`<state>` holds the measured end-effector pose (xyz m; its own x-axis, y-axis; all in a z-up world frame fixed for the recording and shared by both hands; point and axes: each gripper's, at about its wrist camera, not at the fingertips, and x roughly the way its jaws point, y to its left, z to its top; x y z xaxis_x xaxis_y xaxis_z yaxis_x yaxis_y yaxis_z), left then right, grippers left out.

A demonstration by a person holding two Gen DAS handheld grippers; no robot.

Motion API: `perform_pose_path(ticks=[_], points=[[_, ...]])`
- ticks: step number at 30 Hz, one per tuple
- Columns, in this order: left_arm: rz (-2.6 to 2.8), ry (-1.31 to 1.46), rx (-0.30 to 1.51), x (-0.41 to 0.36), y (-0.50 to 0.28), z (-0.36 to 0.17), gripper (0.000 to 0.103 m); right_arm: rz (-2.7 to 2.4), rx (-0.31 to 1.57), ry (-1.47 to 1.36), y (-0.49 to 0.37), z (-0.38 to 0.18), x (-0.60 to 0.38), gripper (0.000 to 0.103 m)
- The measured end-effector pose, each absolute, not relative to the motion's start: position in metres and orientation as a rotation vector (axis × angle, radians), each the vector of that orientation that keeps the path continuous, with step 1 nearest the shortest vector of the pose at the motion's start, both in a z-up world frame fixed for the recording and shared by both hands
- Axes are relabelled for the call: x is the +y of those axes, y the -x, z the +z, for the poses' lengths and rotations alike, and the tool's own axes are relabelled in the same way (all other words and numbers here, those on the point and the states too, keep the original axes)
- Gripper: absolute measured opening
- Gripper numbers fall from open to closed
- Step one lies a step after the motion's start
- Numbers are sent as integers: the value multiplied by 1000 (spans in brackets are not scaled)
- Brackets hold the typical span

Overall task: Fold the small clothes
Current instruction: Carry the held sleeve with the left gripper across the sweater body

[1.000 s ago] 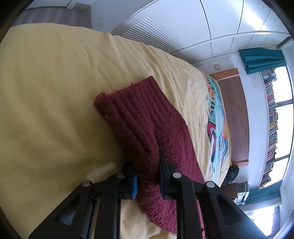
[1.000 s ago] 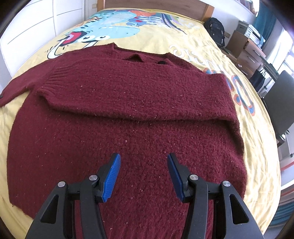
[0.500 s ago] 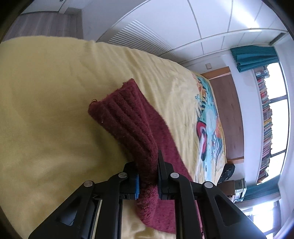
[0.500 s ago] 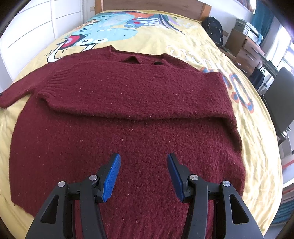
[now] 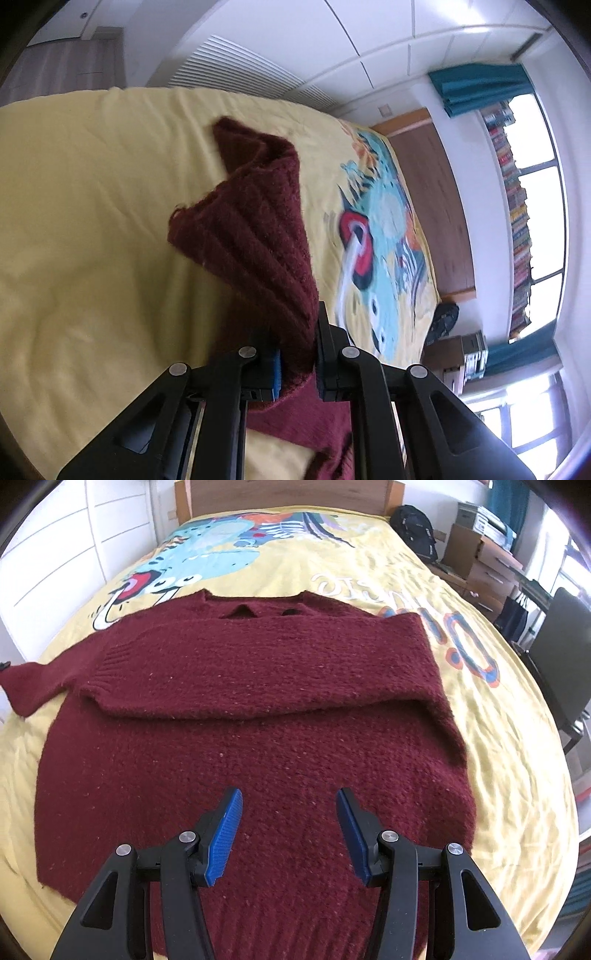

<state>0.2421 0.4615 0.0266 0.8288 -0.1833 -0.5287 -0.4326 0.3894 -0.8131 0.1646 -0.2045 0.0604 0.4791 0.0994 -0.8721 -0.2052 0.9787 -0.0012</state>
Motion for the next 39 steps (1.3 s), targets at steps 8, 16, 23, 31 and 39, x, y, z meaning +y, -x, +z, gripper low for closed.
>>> perform_pose_path(ticks=[8,16,23,31,39], points=[[58,1139,640,391,-274,59,10,173,1048,51,-152,65,-238,57],[-61,1091,678,316,-310,86,10,169,1028,10,-142,70,-269,57],[-165,1032,729,240,-339,103,10,171,1018,-18,-137,70,-291,57],[-268,938,820,142,-350,103,7,158,1024,-72,-134,62,-320,57],[-336,820,943,50,-346,79,7,144,1028,-90,-132,57,-336,57]])
